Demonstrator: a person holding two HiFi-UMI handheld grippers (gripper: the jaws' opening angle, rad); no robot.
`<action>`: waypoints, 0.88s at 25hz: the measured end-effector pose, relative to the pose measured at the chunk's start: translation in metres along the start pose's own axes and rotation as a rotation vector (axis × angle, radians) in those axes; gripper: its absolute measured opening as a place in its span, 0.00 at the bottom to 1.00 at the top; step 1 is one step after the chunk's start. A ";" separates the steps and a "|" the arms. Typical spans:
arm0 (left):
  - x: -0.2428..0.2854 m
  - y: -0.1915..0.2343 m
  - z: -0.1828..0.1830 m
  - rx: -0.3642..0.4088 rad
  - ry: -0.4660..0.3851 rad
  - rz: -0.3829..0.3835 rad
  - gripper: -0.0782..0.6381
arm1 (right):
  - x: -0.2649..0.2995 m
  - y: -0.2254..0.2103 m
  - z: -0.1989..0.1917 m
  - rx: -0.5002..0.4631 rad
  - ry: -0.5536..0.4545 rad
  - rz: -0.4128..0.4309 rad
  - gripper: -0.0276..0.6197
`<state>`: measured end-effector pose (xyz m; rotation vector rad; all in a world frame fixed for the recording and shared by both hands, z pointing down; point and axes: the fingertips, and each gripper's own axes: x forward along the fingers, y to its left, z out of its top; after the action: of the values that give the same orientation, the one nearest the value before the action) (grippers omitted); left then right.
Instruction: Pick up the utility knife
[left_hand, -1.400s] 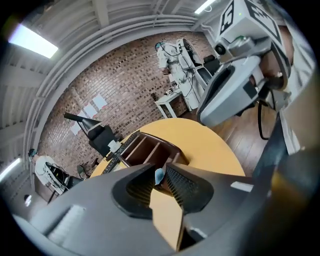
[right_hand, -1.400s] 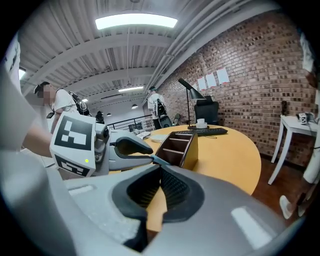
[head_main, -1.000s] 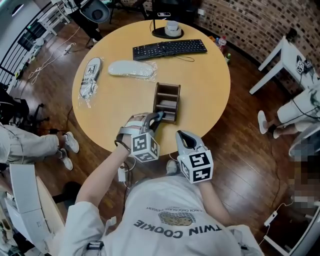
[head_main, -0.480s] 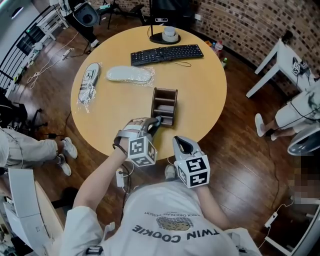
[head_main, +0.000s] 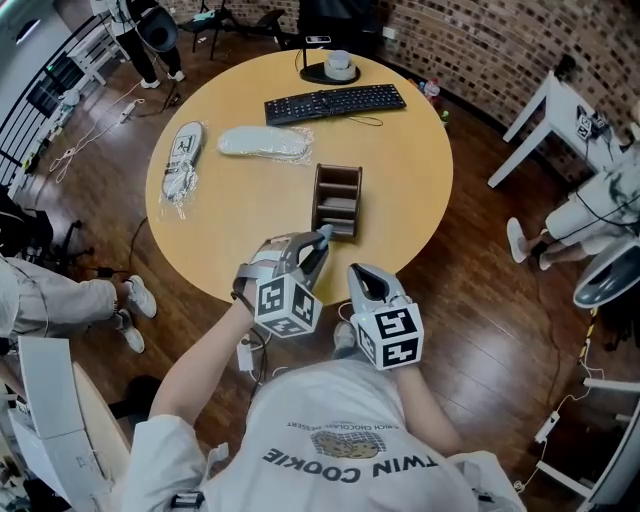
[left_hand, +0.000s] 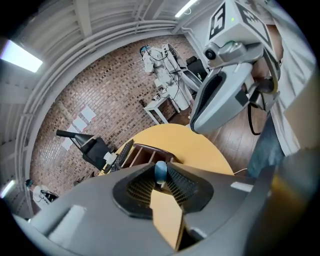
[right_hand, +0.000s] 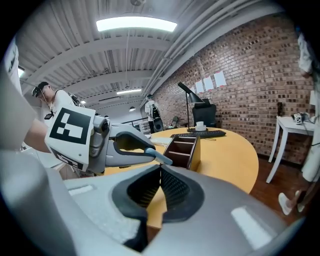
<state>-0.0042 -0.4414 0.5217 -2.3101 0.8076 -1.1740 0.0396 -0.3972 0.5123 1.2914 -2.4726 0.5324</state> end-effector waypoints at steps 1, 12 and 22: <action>-0.006 -0.002 0.003 -0.003 -0.011 0.004 0.21 | -0.002 0.003 0.001 -0.004 -0.003 -0.005 0.05; -0.072 -0.018 0.009 -0.093 -0.110 0.048 0.21 | -0.026 0.049 -0.001 -0.031 -0.027 -0.041 0.05; -0.141 -0.043 0.004 -0.252 -0.189 0.081 0.21 | -0.059 0.106 -0.007 -0.065 -0.058 -0.068 0.05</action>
<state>-0.0548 -0.3152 0.4635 -2.5162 1.0152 -0.8442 -0.0157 -0.2957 0.4743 1.3782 -2.4609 0.3994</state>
